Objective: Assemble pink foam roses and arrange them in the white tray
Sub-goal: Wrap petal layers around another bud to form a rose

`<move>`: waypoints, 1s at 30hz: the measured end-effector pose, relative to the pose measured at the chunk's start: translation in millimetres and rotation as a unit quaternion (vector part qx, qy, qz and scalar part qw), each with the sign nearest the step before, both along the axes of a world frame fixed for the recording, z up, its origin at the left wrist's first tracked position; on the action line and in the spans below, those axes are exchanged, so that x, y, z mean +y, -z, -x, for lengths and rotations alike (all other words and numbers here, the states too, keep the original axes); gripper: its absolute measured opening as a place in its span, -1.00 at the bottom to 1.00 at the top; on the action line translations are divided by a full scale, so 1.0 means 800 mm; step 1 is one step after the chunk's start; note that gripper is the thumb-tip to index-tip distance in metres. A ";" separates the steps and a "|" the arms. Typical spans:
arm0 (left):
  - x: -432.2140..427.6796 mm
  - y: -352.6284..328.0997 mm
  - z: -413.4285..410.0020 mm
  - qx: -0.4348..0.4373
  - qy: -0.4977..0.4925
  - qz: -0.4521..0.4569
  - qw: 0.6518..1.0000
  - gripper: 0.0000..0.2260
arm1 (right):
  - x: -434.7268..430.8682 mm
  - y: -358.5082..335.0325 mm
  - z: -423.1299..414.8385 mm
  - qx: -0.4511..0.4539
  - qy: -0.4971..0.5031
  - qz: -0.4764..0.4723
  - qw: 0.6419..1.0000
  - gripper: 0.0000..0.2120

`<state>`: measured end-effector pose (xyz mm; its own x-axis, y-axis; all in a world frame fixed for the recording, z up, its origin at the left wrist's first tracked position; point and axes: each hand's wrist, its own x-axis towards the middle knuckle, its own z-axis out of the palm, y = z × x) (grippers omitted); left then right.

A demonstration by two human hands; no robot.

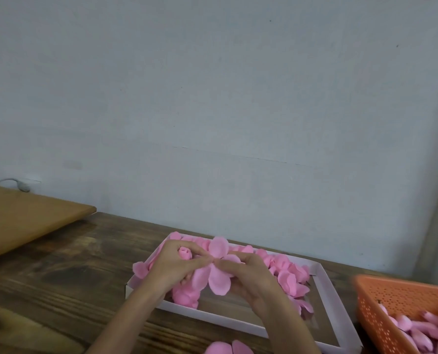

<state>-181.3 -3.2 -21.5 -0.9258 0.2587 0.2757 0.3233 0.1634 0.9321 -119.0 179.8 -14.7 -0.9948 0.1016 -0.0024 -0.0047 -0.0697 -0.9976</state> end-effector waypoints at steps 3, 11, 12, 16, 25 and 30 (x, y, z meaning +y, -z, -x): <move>0.005 0.005 -0.001 0.016 -0.051 -0.039 0.998 -0.86 | -0.003 -0.001 -0.001 -0.008 0.043 -0.025 0.999 -0.85; 0.015 0.000 -0.009 -0.097 -0.102 -0.367 0.919 -0.56 | -0.028 0.002 -0.008 -0.008 0.096 -0.065 0.993 -0.96; 0.015 -0.003 -0.010 -0.106 -0.098 -0.397 0.906 -0.55 | -0.032 0.002 -0.009 -0.012 0.091 -0.061 0.994 -0.99; 0.019 -0.001 -0.009 -0.107 -0.107 -0.412 0.899 -0.55 | -0.049 0.004 -0.013 -0.026 0.076 -0.058 0.995 -0.88; 0.031 0.007 -0.011 -0.082 -0.093 -0.366 0.922 -0.53 | -0.066 0.008 -0.005 -0.029 0.093 -0.044 0.994 -0.63; 0.034 0.008 -0.012 -0.076 -0.083 -0.338 0.935 -0.49 | -0.064 0.004 -0.006 -0.015 0.114 -0.053 0.992 -0.68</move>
<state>-172.0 24.0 -27.7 -0.9795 -0.0773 0.1858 0.2007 -0.4425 0.8740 -114.4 128.4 -18.0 -0.9456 0.3254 -0.0085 0.0212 0.0356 -0.9991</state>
